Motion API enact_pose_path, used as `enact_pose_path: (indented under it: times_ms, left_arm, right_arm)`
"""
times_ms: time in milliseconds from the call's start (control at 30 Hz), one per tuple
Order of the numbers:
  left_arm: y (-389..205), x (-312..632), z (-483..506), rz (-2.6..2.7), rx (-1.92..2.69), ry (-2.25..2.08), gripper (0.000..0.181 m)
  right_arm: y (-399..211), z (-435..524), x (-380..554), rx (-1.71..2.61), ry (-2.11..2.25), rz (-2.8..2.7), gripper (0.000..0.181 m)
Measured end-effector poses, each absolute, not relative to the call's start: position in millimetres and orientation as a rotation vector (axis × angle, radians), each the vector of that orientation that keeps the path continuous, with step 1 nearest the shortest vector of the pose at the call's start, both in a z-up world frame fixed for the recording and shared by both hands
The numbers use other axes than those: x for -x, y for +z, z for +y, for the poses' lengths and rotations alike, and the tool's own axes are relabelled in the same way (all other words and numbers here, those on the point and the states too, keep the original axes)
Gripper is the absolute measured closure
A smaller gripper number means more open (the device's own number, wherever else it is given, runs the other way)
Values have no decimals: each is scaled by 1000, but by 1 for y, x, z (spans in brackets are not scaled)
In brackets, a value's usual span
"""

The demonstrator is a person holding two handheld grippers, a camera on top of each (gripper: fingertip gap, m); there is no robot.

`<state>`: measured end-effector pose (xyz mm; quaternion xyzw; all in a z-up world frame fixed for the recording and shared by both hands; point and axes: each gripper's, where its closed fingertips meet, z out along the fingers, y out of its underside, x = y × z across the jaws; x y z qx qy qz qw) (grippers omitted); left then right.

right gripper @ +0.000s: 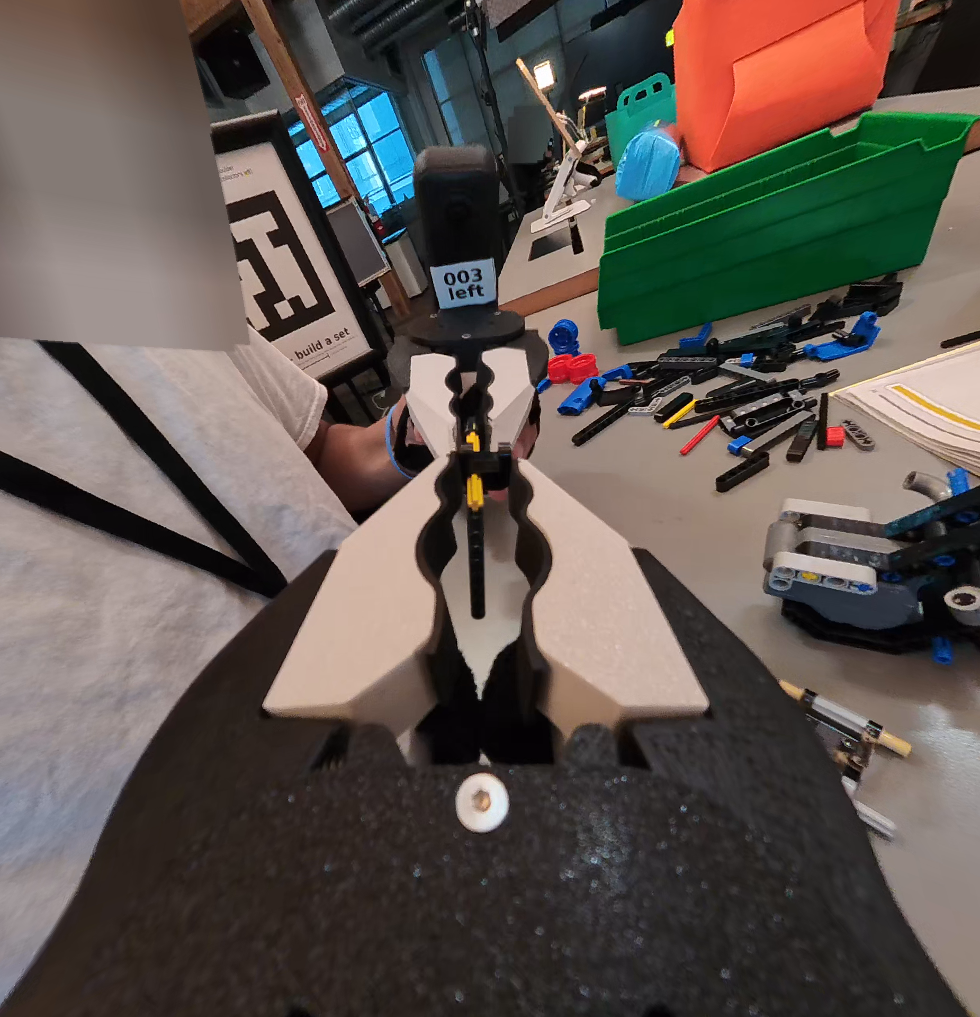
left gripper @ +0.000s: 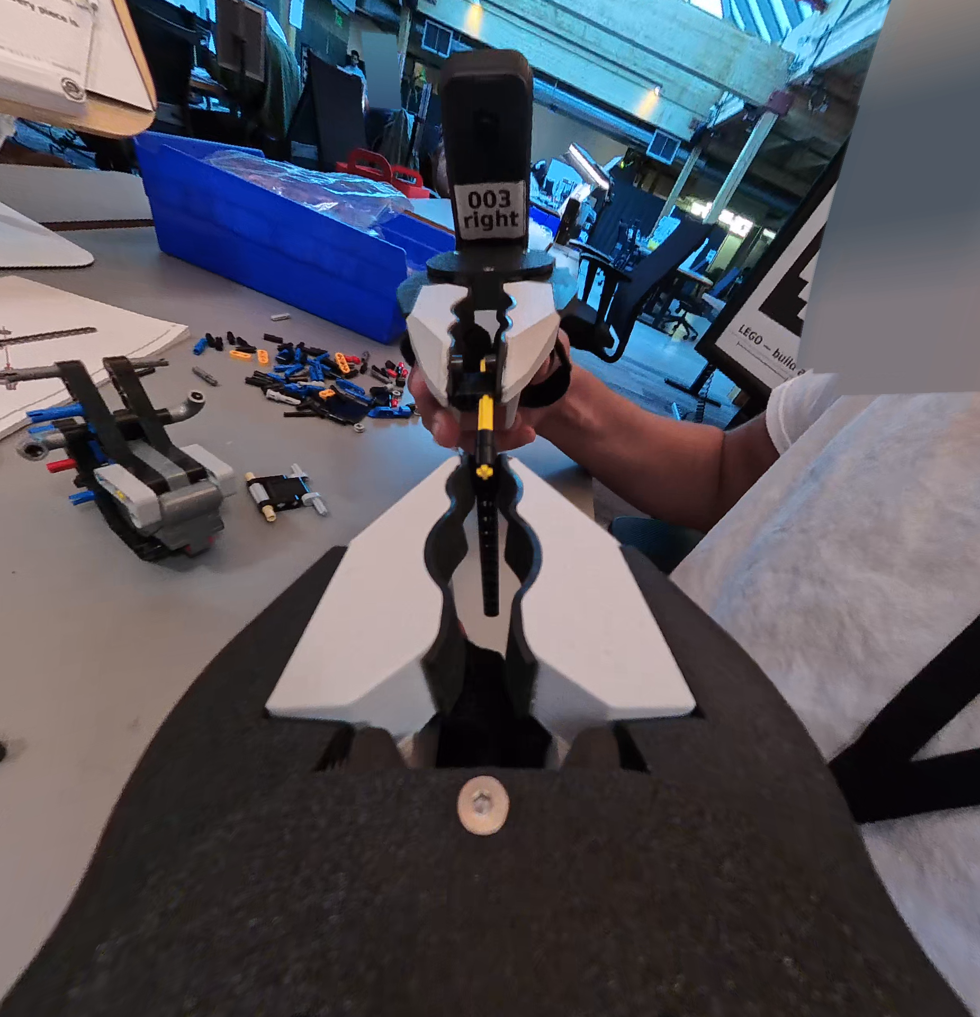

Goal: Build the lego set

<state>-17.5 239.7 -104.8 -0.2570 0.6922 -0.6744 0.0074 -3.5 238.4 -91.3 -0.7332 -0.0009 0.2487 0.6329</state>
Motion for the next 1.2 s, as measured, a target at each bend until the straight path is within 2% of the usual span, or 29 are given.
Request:
enact_pose_path:
  times_ms: [233, 1200]
  left_arm:
    - [-91, 8, 254, 1949, 917, -2315, 171]
    - [-95, 11, 253, 1946, 883, -2348, 175]
  right_arm:
    - [-97, 239, -4, 1683, 534, 41, 166]
    - [-96, 235, -4, 1662, 564, 45, 166]
